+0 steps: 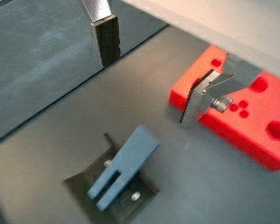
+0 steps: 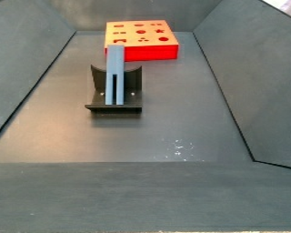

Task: Pick up the double-square object. Move up. Place the double-square object on the fixture. Regrasp the double-square object. Move to above the board. Insert the double-square object.
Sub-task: Regrasp the double-square object.

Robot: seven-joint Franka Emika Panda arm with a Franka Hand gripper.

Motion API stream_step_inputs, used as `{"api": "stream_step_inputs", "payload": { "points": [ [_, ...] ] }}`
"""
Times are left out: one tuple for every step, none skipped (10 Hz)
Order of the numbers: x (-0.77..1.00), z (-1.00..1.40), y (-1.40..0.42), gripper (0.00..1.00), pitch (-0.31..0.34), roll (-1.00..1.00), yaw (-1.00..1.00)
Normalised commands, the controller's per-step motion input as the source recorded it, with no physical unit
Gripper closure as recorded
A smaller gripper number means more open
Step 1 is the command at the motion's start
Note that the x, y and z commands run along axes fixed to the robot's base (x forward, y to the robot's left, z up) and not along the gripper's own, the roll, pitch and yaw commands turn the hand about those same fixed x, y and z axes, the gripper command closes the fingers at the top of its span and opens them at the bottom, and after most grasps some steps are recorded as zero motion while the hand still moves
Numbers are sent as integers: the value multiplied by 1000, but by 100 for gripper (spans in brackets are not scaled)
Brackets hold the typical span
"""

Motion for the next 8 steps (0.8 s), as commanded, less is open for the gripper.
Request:
{"api": "stream_step_inputs", "payload": {
  "points": [
    [7,10,-16,0,12,1000,13],
    [22,-2,-24,0,21,1000,16],
    [30,-2,-22,0,27,1000,18],
    [51,-3,-29,0,46,1000,25],
    [57,-3,-30,0,58,1000,29],
    [77,-7,-35,0,82,1000,39],
    [90,-7,-38,0,105,1000,50],
    [92,-4,-45,0,139,1000,74]
  ]
}}
